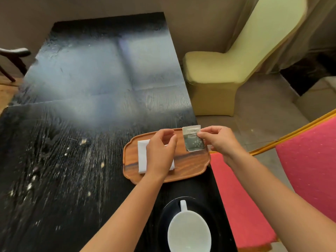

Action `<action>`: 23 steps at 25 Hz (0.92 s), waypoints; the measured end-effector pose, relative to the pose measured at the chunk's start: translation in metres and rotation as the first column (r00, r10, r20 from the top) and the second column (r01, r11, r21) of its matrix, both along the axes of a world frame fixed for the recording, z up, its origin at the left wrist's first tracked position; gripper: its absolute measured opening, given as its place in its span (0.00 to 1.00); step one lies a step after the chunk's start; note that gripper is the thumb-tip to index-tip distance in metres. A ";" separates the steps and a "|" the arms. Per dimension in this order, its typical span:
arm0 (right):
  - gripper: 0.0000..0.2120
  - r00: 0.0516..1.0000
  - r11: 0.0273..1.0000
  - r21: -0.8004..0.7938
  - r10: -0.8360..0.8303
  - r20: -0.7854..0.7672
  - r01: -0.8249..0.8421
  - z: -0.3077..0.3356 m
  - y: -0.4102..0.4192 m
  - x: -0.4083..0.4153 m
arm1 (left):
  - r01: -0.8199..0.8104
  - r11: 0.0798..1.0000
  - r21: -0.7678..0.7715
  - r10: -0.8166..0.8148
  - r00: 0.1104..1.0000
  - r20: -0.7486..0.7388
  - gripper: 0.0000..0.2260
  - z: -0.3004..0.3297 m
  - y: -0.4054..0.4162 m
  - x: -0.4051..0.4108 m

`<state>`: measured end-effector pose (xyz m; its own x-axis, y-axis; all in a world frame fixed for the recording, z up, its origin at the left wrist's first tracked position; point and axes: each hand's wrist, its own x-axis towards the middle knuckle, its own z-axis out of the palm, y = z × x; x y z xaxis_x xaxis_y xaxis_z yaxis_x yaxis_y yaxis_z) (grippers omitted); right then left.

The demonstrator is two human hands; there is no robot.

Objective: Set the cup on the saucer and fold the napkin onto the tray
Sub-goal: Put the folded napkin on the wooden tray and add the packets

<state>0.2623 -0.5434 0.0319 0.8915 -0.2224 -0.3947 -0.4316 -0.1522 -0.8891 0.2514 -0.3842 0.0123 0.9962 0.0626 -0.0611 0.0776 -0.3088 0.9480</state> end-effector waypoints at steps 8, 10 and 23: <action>0.10 0.978 0.926 -0.363 0.026 -0.206 -0.101 -0.076 0.006 0.025 | 0.437 0.455 0.775 -0.560 0.818 -0.132 0.27 -0.046 -0.024 -0.028; 0.10 0.979 0.890 -0.440 0.036 -0.201 -0.123 -0.077 0.009 0.024 | 0.466 0.360 0.809 -0.573 0.794 -0.203 0.28 -0.051 -0.030 -0.028; 0.03 0.980 0.793 -0.589 0.055 -0.190 -0.159 -0.079 0.007 0.022 | 0.403 0.376 0.834 -0.515 0.839 -0.173 0.25 -0.058 -0.042 -0.033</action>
